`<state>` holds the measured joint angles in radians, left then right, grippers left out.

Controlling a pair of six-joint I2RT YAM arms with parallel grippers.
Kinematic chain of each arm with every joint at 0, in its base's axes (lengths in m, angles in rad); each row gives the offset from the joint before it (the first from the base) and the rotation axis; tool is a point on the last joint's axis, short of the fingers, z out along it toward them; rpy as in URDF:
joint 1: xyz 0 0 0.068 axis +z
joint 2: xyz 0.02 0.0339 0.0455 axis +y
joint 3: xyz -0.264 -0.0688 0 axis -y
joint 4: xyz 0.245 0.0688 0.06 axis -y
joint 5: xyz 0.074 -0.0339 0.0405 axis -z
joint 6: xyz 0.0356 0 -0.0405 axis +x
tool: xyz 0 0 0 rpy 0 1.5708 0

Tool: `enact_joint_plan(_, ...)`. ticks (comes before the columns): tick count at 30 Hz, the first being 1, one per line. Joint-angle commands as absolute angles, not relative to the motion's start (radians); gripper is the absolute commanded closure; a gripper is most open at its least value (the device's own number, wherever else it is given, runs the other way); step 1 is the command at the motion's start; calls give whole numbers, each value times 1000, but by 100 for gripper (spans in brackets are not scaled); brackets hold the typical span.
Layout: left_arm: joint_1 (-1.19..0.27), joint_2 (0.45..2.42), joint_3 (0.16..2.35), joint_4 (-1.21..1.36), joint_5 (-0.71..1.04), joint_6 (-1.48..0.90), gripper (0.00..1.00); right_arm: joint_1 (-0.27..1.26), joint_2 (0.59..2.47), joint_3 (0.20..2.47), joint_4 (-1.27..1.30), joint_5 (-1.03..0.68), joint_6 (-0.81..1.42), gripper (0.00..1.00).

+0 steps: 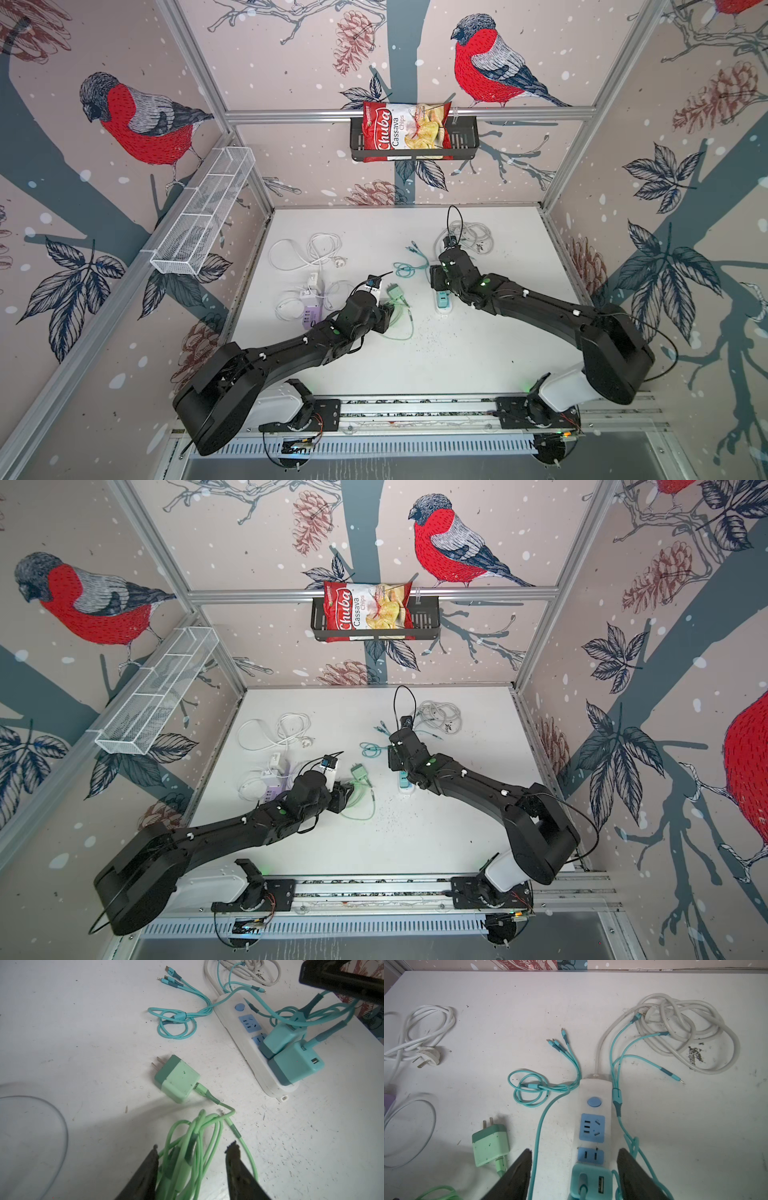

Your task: Insert the plug

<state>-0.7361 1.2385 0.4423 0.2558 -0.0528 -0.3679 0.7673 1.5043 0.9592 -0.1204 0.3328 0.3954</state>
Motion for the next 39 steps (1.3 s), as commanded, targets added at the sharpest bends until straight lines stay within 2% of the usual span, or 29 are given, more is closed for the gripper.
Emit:
enact_joint_plan(1,-739,1216,458,264,-31,-375,45,773,1480,956,-140,389,405,33)
enact_joint_plan(6,-741,1127,464,188,-45,-380,43,791,1433,944,-170,451,418,33)
enact_joint_plan(10,-741,1026,462,90,-255,-422,39,826,1392,935,-185,484,427,32)
enact_joint_plan(13,-738,1017,448,155,-313,-395,38,851,1375,931,-192,490,437,32)
enact_joint_plan(20,-717,1389,697,125,-344,-331,55,910,1349,905,-204,504,480,31)
enact_joint_plan(27,-674,1759,1056,-53,-199,-218,69,932,1309,837,-220,525,539,31)
enact_joint_plan(31,-671,1820,1105,-73,-110,-203,70,963,1284,809,-213,514,565,32)
enact_joint_plan(39,-657,1895,1110,-89,-74,-224,70,1018,1310,788,-205,545,604,31)
